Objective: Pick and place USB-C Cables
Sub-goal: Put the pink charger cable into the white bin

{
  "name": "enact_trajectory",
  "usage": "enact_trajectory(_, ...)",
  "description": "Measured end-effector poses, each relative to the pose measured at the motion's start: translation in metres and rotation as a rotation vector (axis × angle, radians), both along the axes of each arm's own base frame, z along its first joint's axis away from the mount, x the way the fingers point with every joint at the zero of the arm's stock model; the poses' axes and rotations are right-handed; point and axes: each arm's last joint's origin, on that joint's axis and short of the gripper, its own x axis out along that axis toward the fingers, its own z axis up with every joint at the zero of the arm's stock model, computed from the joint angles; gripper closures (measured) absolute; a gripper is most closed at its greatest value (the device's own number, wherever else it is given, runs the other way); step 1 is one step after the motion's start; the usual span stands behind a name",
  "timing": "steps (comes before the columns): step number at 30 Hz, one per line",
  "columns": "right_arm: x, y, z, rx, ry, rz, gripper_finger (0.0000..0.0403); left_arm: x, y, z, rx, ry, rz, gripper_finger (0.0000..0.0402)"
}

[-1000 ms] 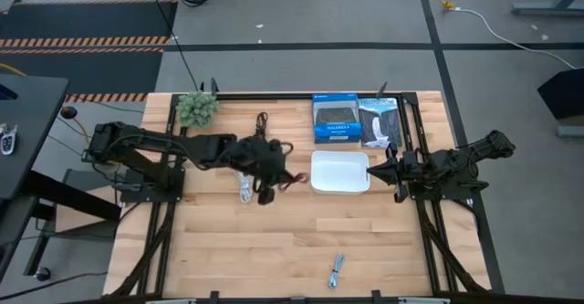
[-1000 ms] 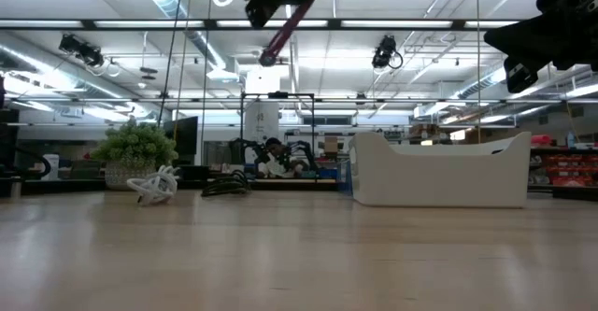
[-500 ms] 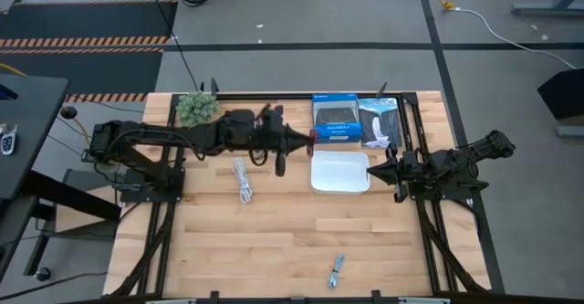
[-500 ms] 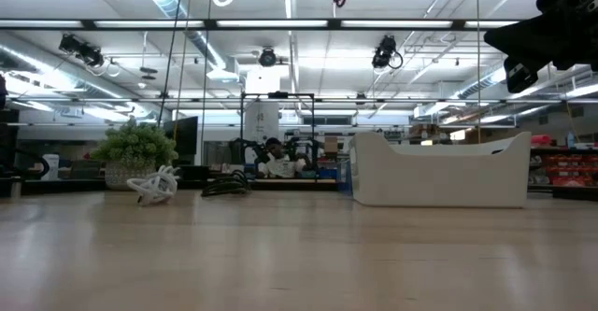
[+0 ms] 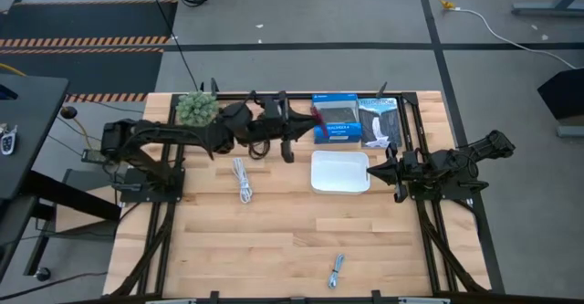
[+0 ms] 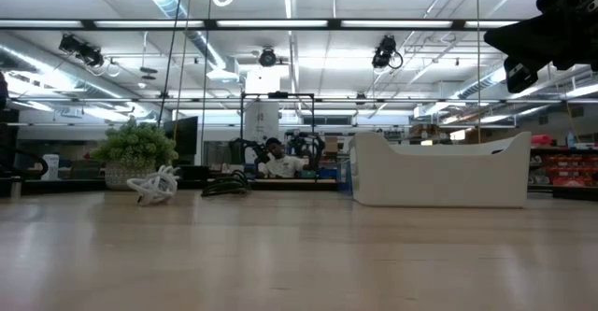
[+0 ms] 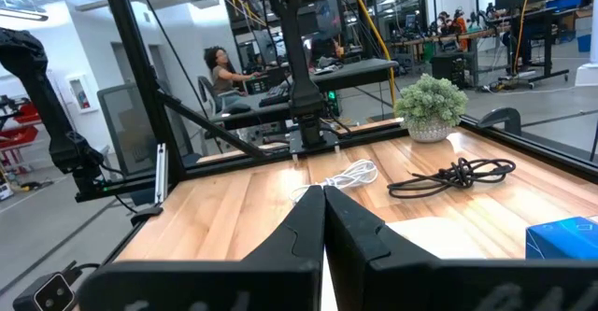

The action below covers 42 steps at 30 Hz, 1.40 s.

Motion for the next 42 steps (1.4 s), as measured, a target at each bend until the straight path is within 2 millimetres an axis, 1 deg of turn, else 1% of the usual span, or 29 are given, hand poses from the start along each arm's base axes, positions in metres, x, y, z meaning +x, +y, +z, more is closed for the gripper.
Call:
enact_trajectory(4, 0.0, 0.0, 0.0, 0.0, 0.0, 0.0, 0.0389, 0.015, 0.003, -0.019, -0.031, 0.001, -0.007, 0.0386)
enact_trajectory(8, 0.0, 0.0, 0.0, 0.0, 0.0, 0.0, 0.0389, 0.026, 0.005, -0.035, -0.069, 0.029, -0.014, 0.0386)
enact_trajectory(18, 0.0, 0.0, 0.0, 0.0, 0.001, 0.0, 0.0389, 0.052, 0.0, -0.08, -0.113, 0.138, -0.033, 0.0386)
enact_trajectory(21, 0.0, 0.0, 0.0, 0.0, 0.0, 0.0, 0.0389, 0.066, 0.0, -0.086, -0.127, 0.192, -0.035, 0.0386)
enact_trajectory(25, 0.0, 0.0, 0.0, 0.0, 0.001, 0.0, 0.0389, 0.089, -0.003, -0.086, -0.087, 0.276, -0.032, 0.0386)
enact_trajectory(29, 0.0, 0.0, 0.0, 0.0, 0.0, 0.0, 0.0389, 0.111, 0.0, -0.09, -0.008, 0.441, -0.022, 0.0385)
enact_trajectory(32, 0.0, 0.0, 0.0, 0.0, 0.0, 0.0, 0.0389, 0.123, 0.007, -0.099, 0.024, 0.556, -0.027, 0.0385)
enact_trajectory(34, 0.0, 0.0, 0.0, 0.0, 0.001, 0.0, 0.0389, 0.128, 0.01, -0.104, 0.025, 0.615, -0.035, 0.0385)
enact_trajectory(38, 0.0, 0.0, 0.0, 0.0, 0.001, 0.0, 0.0389, 0.135, 0.013, -0.11, 0.06, 0.649, -0.034, 0.0385)
enact_trajectory(42, 0.0, 0.0, 0.0, 0.0, 0.001, 0.0, 0.0389, 0.137, 0.013, -0.125, 0.086, 0.713, -0.041, 0.0385)
